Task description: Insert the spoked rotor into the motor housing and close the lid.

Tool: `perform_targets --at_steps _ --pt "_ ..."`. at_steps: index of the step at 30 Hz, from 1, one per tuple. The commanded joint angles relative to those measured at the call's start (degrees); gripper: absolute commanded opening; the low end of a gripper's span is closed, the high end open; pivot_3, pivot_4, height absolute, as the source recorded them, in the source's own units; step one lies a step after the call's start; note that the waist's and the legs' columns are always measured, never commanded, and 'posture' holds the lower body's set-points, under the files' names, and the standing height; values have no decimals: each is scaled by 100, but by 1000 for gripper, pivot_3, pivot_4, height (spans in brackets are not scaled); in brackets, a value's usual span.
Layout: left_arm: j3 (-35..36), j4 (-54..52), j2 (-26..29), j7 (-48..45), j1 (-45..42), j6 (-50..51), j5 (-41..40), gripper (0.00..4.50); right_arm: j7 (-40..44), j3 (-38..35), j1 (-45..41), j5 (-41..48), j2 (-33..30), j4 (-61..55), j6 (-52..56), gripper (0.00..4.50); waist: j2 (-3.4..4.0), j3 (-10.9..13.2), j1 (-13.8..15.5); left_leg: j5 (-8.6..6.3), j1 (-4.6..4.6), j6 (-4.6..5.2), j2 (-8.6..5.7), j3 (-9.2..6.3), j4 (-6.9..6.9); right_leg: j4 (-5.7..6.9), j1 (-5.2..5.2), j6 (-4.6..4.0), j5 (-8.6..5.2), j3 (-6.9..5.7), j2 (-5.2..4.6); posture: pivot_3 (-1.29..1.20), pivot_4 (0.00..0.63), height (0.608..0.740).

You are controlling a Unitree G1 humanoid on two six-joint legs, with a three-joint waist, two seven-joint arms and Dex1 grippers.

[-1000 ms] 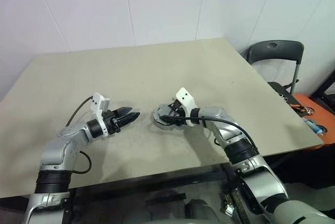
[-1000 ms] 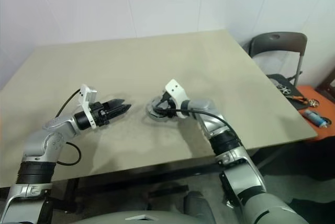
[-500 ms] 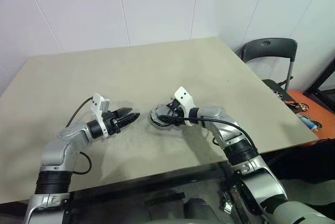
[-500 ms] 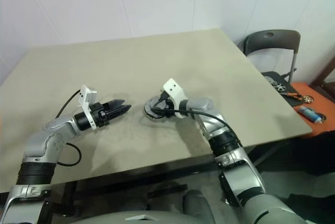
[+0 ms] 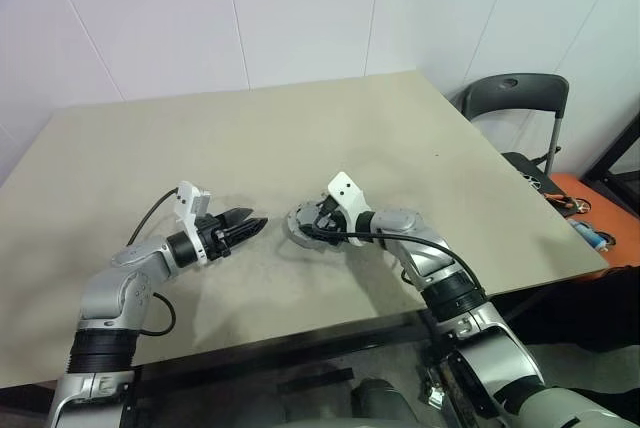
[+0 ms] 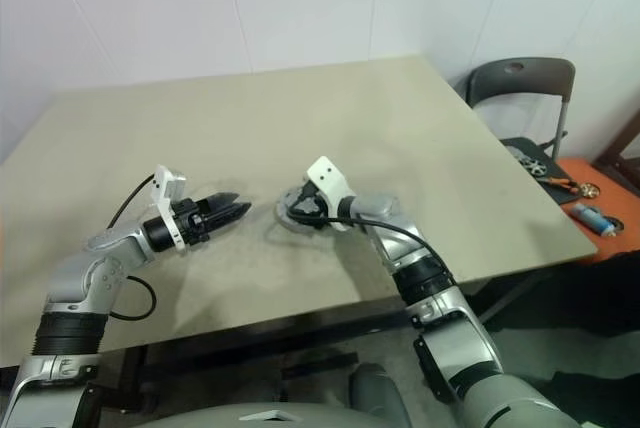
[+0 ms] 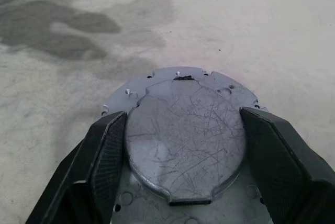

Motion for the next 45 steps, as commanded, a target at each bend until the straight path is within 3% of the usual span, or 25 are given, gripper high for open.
perform_targets --at_steps 1,25,45 --pt "20 -118 15 -13 -29 -78 24 2788 -114 -51 -139 -87 46 297 -176 3260 0 0 -1 0 3 0 0 0 1 1 2 0 0 0 0 0 0 740" --pt "20 -197 -41 67 -8 -36 3 2788 -246 17 9 -322 145 756 -446 3260 -1 -3 -11 2 15 -2 0 -1 11 16 12 -1 0 1 2 0 0 740" --pt "-25 -112 -72 72 -269 -19 22 2788 264 110 105 -202 60 571 -25 3260 0 -8 -1 1 19 -2 -1 -2 8 5 24 -1 0 0 1 0 0 740"
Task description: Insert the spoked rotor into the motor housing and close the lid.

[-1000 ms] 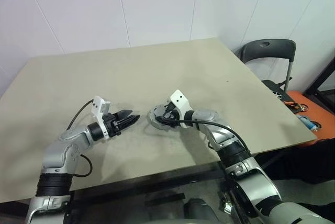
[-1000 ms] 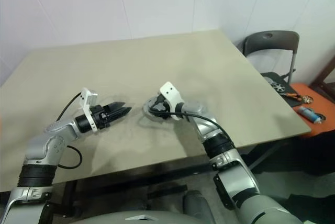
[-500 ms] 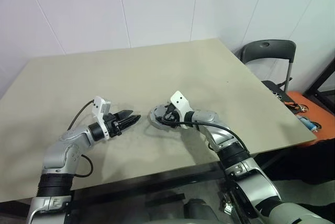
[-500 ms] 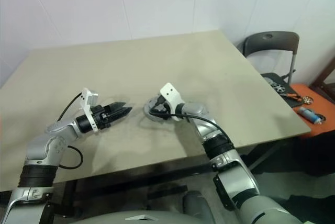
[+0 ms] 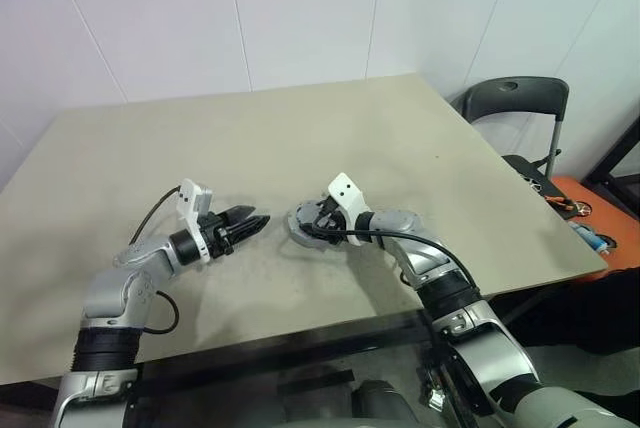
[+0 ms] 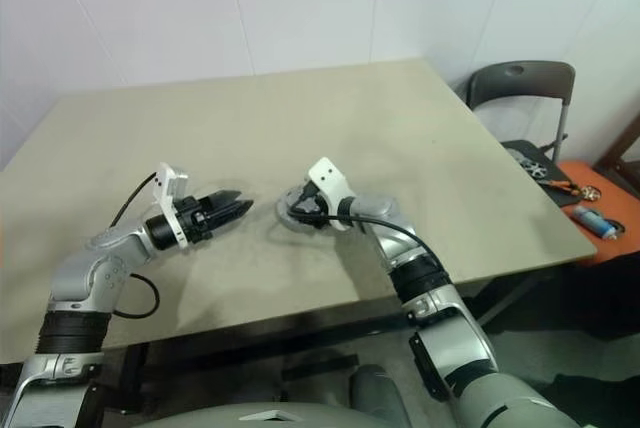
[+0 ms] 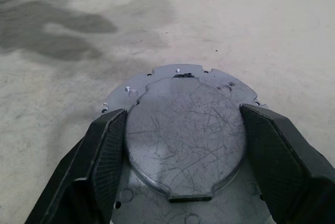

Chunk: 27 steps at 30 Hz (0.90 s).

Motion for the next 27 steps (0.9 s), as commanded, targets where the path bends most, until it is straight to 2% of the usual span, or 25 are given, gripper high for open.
perform_targets --at_steps 1,14,27 --pt "-18 -89 2 10 -116 -22 22 2788 163 165 174 -55 -90 116 294 3260 1 0 -2 0 0 0 0 0 -2 -1 -1 1 0 0 0 0 0 740" --pt "-29 -123 -46 83 -86 -50 23 2788 1005 510 503 123 -707 -1027 882 3260 1 -1 62 -15 -18 19 -6 0 -16 -33 -9 14 -10 -3 -12 0 0 740" --pt "-64 -156 -108 108 -77 -47 23 2788 1503 864 653 230 -1099 -1644 1258 3260 0 -1 92 -29 -20 34 -7 3 -19 -39 -12 16 -12 -2 -14 0 0 740"
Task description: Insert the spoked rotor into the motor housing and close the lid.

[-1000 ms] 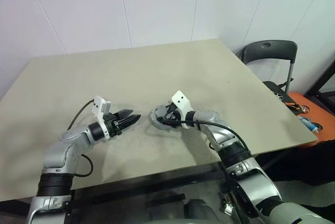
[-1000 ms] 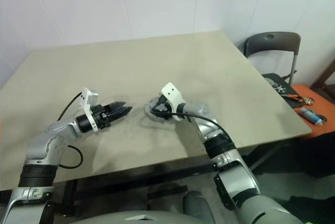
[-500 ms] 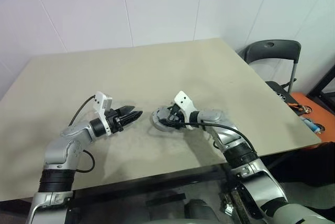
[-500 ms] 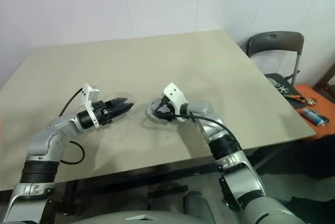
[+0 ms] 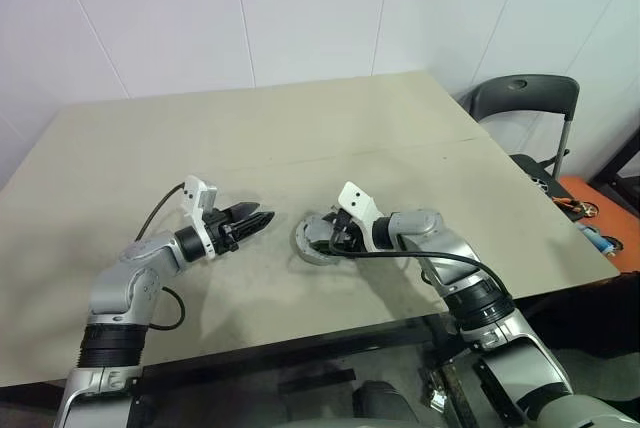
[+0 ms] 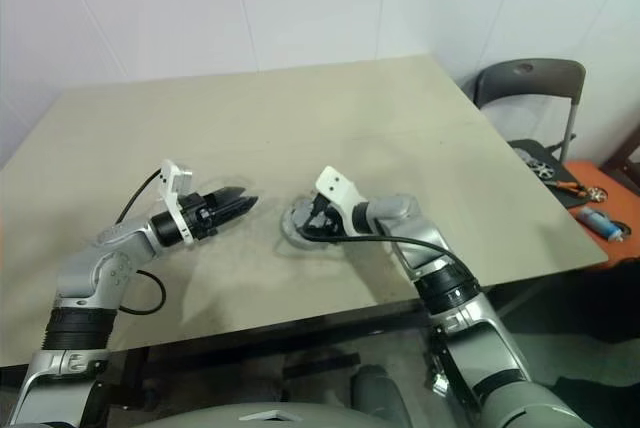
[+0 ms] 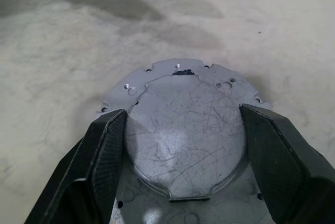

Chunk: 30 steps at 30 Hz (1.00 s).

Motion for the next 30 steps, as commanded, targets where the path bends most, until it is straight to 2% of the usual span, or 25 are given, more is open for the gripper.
perform_targets --at_steps 1,6,11,16,22,30 --pt "-9 -169 -1 13 -55 -43 18 2788 396 456 281 47 -148 -15 257 3260 0 -1 22 -1 0 2 0 1 0 0 0 1 -1 0 0 0 0 740" --pt "-49 -193 -11 22 -47 -44 5 2788 -152 397 227 -253 77 443 -34 3260 -3 -6 58 -1 5 2 0 3 0 2 2 1 -1 1 1 0 0 740" --pt "-103 -211 -38 43 -96 -49 18 2788 -441 312 166 -349 226 817 -119 3260 -3 -30 -43 1 26 1 8 4 10 20 20 1 -1 3 14 0 0 740" --pt "-304 -211 -210 26 -325 -41 38 2788 -395 312 180 -283 206 843 -41 3260 -1 -34 -69 1 102 1 7 4 20 17 107 0 -26 2 13 0 0 740" --pt "-409 -92 -284 14 -471 -79 104 2788 -51 367 307 -133 56 516 91 3260 3 -40 -65 1 95 1 6 3 13 17 96 17 -22 3 13 0 0 740" --pt "-395 128 -302 -107 -538 -167 175 2788 -176 309 301 -184 84 633 -51 3260 3 -41 -64 -5 88 7 3 4 0 1 90 31 -26 3 3 0 0 740"
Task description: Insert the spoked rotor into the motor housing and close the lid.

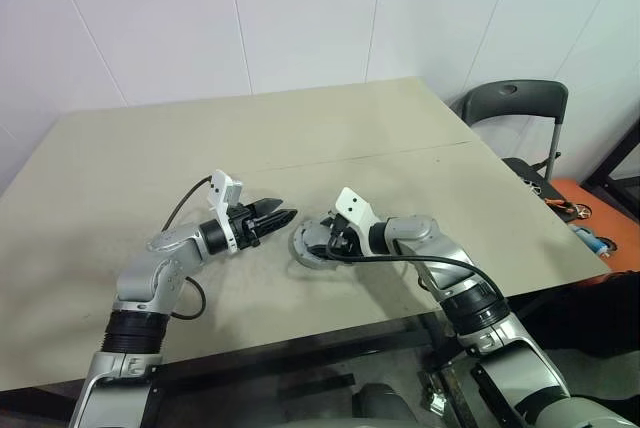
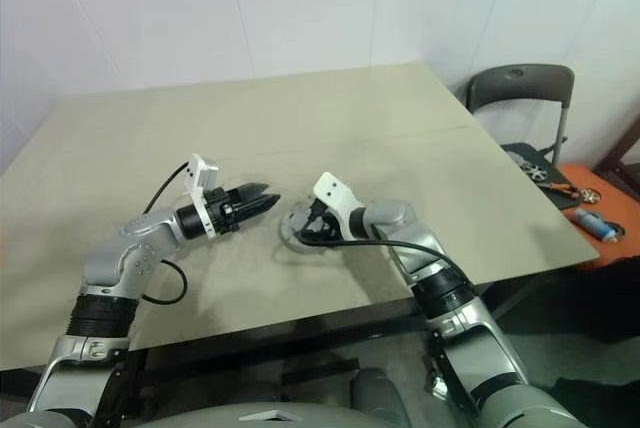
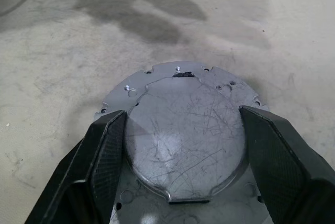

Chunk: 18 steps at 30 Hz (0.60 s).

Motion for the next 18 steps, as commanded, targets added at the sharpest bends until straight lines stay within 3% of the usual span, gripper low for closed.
perform_targets --at_steps 1,14,18 --pt "49 63 33 -115 -120 -190 59 2788 31 255 206 -137 -72 375 163 3260 0 0 0 0 1 0 0 0 0 1 0 5 -4 0 1 0 0 740" --pt "138 1027 80 -708 -21 -1005 335 2788 330 197 288 162 -108 148 402 3260 0 0 15 0 1 0 0 -1 0 0 1 6 -5 -1 1 0 0 740" --pt "141 1046 53 -737 -19 -1043 354 2788 62 184 294 -30 -87 359 179 3260 0 0 15 -4 -6 6 0 0 -3 -3 -6 7 -6 0 0 0 0 740"
